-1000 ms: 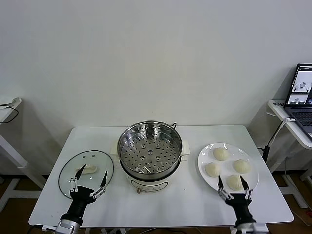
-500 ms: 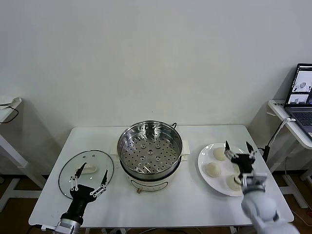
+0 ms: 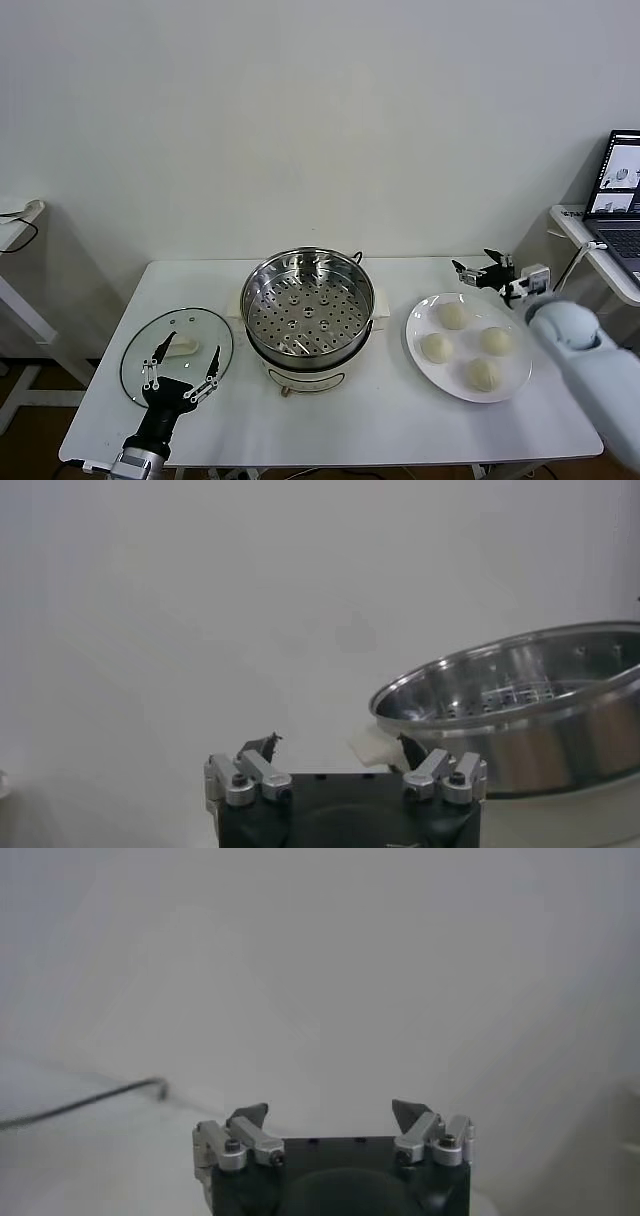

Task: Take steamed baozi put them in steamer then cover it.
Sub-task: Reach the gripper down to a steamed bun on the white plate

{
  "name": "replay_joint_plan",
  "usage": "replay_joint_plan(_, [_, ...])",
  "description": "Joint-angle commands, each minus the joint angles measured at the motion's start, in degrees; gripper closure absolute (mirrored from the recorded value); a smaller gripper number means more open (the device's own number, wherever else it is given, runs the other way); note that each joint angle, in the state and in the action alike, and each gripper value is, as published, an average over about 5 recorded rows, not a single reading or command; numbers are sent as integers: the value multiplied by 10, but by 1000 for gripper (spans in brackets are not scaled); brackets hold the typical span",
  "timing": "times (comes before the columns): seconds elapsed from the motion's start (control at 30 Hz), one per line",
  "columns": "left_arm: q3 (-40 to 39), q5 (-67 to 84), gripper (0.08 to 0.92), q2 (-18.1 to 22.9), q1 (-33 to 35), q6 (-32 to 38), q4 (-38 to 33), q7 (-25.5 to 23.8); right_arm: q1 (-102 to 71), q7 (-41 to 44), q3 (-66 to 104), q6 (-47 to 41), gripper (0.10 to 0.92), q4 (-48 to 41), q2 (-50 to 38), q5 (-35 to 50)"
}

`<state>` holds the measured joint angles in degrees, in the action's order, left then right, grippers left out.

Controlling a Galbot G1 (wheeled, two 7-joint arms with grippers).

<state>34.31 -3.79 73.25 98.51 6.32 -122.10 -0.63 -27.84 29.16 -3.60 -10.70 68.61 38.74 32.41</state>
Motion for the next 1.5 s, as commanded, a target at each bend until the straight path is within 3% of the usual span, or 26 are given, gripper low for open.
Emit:
replay_joint_plan(0.03, [2, 2, 177, 3, 3, -2, -3, 1, 246, 373, -226, 43, 203, -163, -29, -158])
replay_joint_plan(0.3, [5, 3, 177, 9, 8, -4, 7, 1, 344, 497, -306, 126, 203, -248, 47, -357])
replay_joint_plan(0.57, [9, 3, 177, 15, 18, -2, 8, 1, 399, 504, -393, 156, 203, -273, 110, -445])
replay_joint_plan(0.97, [6, 2, 177, 21, 19, 0, 12, 1, 375, 436, -427, 158, 203, -319, 173, -451])
replay_joint_plan(1.5, [7, -1, 177, 25, 26, 5, 19, 3, 320, 366, -396, 164, 203, -348, 192, -453])
